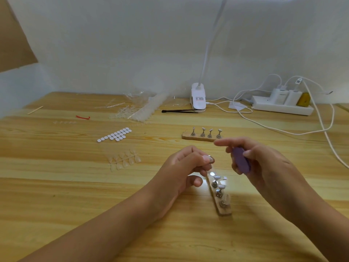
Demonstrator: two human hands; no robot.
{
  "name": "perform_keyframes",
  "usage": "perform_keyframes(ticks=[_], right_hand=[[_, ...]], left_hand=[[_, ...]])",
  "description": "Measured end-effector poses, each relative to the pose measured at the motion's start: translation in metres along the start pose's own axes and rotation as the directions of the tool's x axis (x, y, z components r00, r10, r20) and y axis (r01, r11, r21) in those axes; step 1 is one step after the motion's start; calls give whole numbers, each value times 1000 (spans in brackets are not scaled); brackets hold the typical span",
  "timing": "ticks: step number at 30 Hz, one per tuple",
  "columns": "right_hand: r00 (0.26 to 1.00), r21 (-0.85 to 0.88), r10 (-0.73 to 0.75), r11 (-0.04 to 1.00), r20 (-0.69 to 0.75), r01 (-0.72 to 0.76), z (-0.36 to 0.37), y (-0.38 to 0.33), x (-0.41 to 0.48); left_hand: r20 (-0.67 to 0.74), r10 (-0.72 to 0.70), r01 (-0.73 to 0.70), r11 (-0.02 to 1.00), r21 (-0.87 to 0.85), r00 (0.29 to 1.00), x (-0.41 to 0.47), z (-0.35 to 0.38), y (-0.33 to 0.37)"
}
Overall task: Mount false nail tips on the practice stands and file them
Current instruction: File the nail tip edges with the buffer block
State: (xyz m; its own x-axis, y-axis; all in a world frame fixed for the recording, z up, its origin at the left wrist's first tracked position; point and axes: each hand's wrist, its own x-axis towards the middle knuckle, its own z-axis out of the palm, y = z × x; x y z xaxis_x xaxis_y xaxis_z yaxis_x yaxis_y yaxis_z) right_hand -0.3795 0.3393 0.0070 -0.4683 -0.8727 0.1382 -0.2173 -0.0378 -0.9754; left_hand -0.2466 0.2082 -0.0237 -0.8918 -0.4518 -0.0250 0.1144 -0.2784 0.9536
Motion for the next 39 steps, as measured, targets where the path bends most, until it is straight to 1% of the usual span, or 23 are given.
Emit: perform_keyframes(ticks=[2, 4, 8, 12, 14, 16, 19, 20, 23, 27, 30, 34, 35, 37, 38, 39], right_hand=[[1000, 59, 4, 998, 27, -6, 3, -1, -2], [999, 63, -20, 998, 48, 17, 7, -1, -5], [998, 94, -59, 994, 17, 58, 15, 0, -8], [992, 107, -115, 987, -51, 120, 17, 1, -9], [990, 127, -137, 982, -24, 139, 18, 2, -9], [990, 148, -143, 979, 4, 141, 18, 2, -9], [990, 155, -135, 978, -44, 141, 16, 1, -8], [990, 159, -132, 978, -39, 137, 16, 1, -8], [994, 180, -103, 979, 38, 94, 19, -1, -9], [993, 237, -111, 965, -36, 116, 18, 1, -9], [995, 231, -100, 969, 19, 93, 21, 1, -10], [987, 277, -138, 948, -79, 154, 19, 3, -8], [989, 284, -136, 947, -65, 149, 19, 3, -8], [993, 270, -114, 957, 12, 106, 21, 3, -9], [994, 265, -108, 959, 20, 99, 22, 3, -9], [994, 271, -113, 956, -7, 111, 22, 3, -9]], left_hand=[[-50, 27, -25, 999, 34, 998, 1, 0, 0], [-78, 57, -53, 997, 59, 995, 0, -1, 0], [-67, 126, -119, 988, 96, 990, -6, 0, 2], [-54, 147, -138, 980, 143, 988, -8, 3, 3], [-57, 155, -145, 978, 152, 986, -9, 3, 2], [-71, 159, -146, 976, 163, 985, -9, 3, 2], [-89, 167, -149, 972, 184, 982, -8, 2, 1], [-93, 171, -151, 970, 190, 981, -7, 3, 1], [-104, 174, -150, 967, 207, 979, -7, 2, 1], [-111, 176, -151, 967, 207, 978, -7, 2, 1], [-115, 176, -148, 965, 217, 978, -6, 2, 1], [-109, 186, -161, 966, 204, 977, -7, 3, 2], [-108, 189, -163, 964, 209, 976, -7, 3, 2], [-112, 189, -160, 961, 223, 976, -7, 2, 1], [-116, 188, -158, 961, 227, 975, -7, 2, 1], [-117, 188, -158, 961, 226, 975, -7, 2, 1]])
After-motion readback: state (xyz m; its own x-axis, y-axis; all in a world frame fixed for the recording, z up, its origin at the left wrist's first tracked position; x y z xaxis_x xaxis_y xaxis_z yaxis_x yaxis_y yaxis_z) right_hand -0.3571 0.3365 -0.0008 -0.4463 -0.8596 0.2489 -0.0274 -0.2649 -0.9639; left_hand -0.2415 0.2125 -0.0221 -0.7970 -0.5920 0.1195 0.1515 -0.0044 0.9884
